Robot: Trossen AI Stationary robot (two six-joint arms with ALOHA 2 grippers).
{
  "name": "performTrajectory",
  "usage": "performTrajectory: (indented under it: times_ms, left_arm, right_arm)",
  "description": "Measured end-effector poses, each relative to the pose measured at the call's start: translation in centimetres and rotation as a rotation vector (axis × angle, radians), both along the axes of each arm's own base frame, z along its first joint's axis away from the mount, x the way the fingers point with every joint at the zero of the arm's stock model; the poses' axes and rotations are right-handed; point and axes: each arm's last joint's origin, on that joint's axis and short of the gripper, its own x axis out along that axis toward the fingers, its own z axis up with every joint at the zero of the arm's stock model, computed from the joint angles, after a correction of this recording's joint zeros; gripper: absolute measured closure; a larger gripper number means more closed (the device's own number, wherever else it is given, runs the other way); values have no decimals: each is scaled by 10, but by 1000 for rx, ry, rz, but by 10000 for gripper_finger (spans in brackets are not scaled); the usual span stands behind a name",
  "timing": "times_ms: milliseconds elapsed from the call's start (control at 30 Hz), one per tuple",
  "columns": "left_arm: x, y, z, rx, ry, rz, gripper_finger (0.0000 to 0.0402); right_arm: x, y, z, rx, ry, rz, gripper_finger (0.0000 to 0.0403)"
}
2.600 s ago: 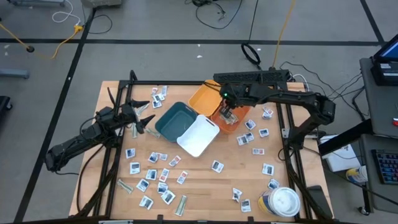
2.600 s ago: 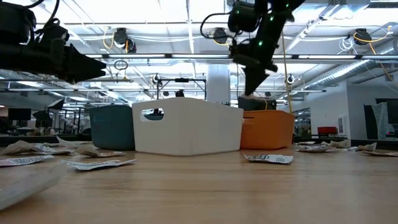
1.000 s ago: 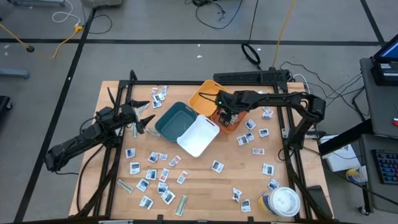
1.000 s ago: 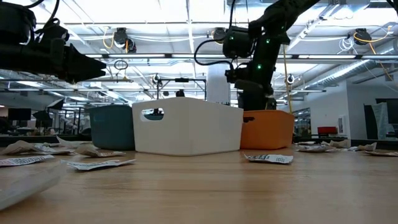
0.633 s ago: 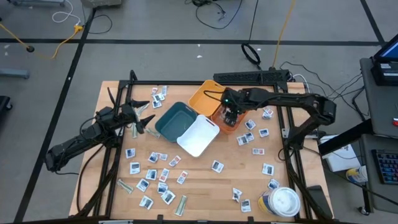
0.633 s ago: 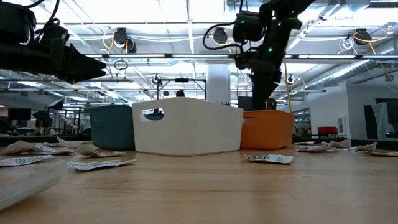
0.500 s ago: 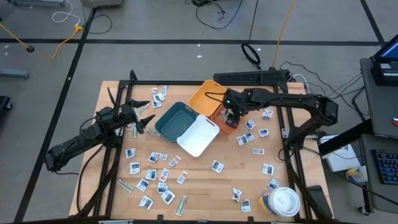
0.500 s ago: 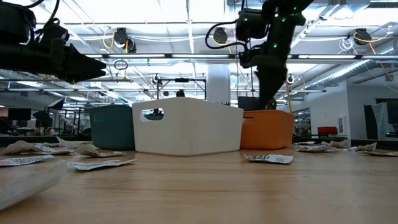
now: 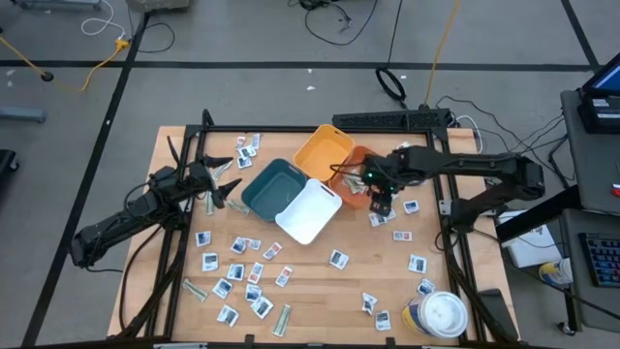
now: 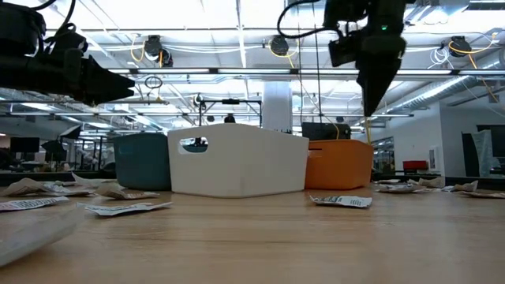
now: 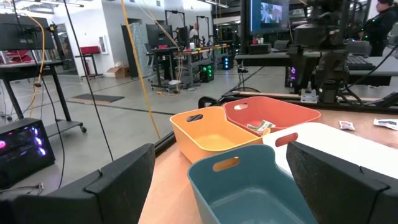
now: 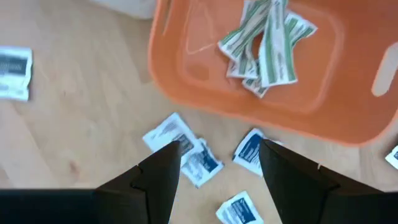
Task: Pick & Place First Aid Supplies
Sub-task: Put the orange ointment pack into the yellow bin
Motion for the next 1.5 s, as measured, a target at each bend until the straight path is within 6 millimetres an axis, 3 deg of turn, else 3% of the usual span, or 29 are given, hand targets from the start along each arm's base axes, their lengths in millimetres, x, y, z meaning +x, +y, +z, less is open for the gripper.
performTrajectory:
  times_ms: [400, 833, 1167, 1500]
  left_arm:
    - [0, 0, 0, 0, 0, 0, 34]
    - [0, 0, 0, 0, 0, 0, 34]
    - [0, 0, 0, 1, -1, 0, 34]
    - [0, 0, 0, 0, -1, 0, 34]
  right_arm:
    - [-39, 39, -19, 113, 26, -3, 193]
    - [-70, 67, -45, 184, 104, -21, 193]
    - [-72, 75, -77, 185, 145, -75, 193]
    - [-62, 82, -110, 153, 253, -8, 193]
